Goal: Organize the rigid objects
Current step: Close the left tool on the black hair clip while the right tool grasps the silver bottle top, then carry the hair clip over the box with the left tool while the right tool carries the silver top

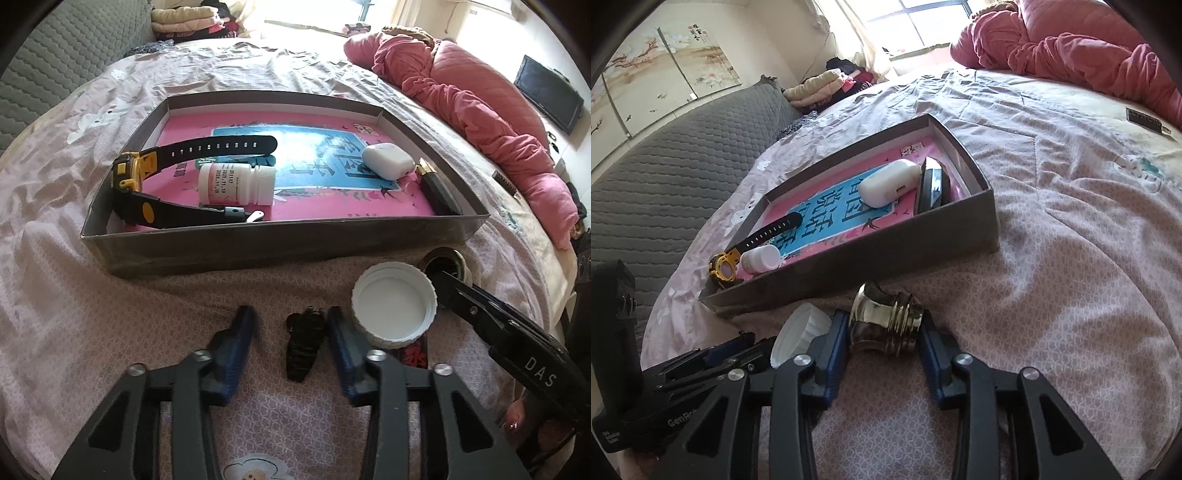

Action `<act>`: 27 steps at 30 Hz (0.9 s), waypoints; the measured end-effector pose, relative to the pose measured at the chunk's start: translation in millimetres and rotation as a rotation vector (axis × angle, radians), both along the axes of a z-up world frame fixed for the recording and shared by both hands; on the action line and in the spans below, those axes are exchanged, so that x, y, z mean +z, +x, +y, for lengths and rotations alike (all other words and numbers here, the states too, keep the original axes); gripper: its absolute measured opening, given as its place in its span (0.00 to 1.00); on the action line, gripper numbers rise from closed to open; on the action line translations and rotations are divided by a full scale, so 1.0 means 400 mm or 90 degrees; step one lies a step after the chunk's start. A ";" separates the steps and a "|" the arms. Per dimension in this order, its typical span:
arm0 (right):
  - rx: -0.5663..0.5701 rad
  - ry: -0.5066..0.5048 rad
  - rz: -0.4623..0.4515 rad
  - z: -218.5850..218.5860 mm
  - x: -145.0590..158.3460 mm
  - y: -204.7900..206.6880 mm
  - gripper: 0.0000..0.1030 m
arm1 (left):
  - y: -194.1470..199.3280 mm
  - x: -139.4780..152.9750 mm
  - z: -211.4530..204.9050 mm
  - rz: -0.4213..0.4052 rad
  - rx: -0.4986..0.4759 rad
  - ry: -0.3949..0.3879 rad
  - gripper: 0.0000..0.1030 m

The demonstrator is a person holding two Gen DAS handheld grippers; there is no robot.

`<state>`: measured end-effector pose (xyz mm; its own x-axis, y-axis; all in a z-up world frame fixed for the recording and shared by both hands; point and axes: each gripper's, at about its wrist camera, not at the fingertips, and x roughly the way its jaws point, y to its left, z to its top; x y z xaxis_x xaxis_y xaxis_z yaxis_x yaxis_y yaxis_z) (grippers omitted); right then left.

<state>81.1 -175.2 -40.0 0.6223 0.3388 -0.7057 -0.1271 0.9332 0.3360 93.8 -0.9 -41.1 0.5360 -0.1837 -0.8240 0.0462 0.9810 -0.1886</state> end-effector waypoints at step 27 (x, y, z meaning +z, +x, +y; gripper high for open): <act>0.017 -0.005 -0.061 -0.002 0.051 -0.023 0.34 | -0.055 0.074 0.009 -0.029 0.013 -0.047 0.22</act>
<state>72.0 -176.0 -19.4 0.6782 0.3512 -0.6455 -0.1834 0.9315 0.3141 71.9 2.7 -11.3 0.5773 -0.2315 -0.7830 0.0359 0.9652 -0.2589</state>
